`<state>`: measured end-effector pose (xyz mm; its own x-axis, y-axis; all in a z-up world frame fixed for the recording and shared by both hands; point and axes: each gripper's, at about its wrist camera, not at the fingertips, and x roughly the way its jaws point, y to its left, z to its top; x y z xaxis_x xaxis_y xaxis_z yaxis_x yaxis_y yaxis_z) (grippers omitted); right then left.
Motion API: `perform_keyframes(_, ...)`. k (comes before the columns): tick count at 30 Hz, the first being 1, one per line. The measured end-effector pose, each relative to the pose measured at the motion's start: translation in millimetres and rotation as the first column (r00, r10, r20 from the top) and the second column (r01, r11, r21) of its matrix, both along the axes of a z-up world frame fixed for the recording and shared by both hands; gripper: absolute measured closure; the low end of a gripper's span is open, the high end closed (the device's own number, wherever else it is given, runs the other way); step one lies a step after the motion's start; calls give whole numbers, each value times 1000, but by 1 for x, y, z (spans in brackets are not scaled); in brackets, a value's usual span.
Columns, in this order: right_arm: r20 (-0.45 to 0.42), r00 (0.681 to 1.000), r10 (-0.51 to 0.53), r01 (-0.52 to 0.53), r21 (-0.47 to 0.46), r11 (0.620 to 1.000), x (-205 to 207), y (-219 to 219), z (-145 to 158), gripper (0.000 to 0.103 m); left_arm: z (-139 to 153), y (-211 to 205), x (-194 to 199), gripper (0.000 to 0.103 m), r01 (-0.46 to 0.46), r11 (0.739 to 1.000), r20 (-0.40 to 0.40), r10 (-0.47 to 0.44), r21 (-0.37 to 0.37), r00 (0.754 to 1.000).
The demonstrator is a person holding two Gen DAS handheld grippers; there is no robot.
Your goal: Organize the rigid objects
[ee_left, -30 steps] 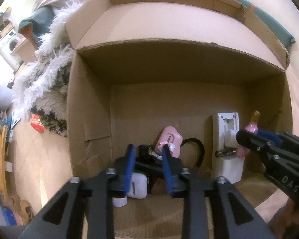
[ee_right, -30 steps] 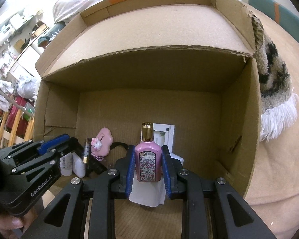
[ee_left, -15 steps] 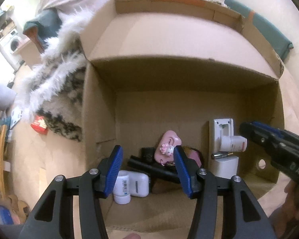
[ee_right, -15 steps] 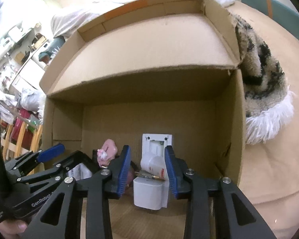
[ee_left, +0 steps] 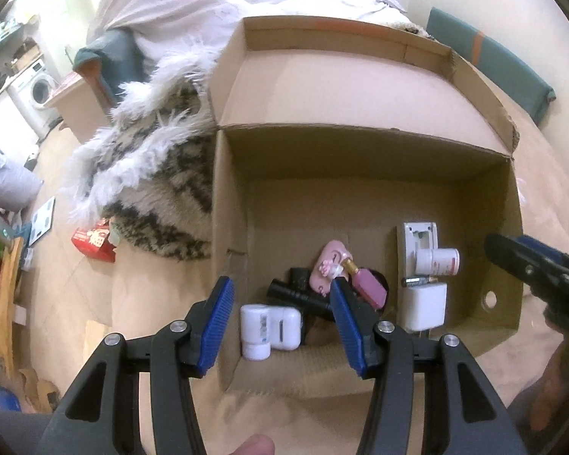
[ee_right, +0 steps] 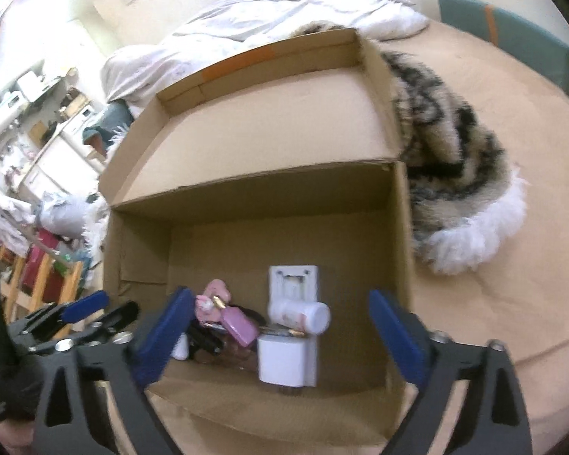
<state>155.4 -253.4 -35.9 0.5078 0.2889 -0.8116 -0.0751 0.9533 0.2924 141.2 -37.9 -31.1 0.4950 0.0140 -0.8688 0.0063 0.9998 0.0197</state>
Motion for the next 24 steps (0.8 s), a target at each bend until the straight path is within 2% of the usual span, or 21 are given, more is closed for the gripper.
perform_keyframes(4,-56,998,-22,24,32,999,-12,-9,-7,0,0,15,-15,51,-22,999,-6,22,-27,1000)
perform_keyframes(7,-37,999,-16,16,-15,1000,-29,-4,-1,0,1,24,-29,49,-42,999,-7,42,-32,999)
perform_keyframes(10,-13,1000,0,0,1,1000,-49,-2,6,0,7,28,-46,30,-43,998,13,43,-45,999)
perform_keyframes(13,36,999,6,-7,11,1000,-68,-1,17,0,14,30,-64,25,-37,998,44,39,-52,998)
perform_keyframes(14,53,999,9,-10,7,1000,-73,0,22,0,15,31,-67,19,-38,998,47,41,-57,998)
perform_keyframes(17,113,994,15,-16,11,1000,-89,1,35,0,20,33,-77,10,-35,995,64,41,-95,997)
perform_keyframes(20,172,985,24,-23,-10,1000,-100,3,45,0,27,31,-86,0,-22,995,114,33,-100,993)
perform_keyframes(24,243,970,27,-23,-20,1000,-112,5,52,0,36,27,-95,0,-25,997,207,40,-73,977)
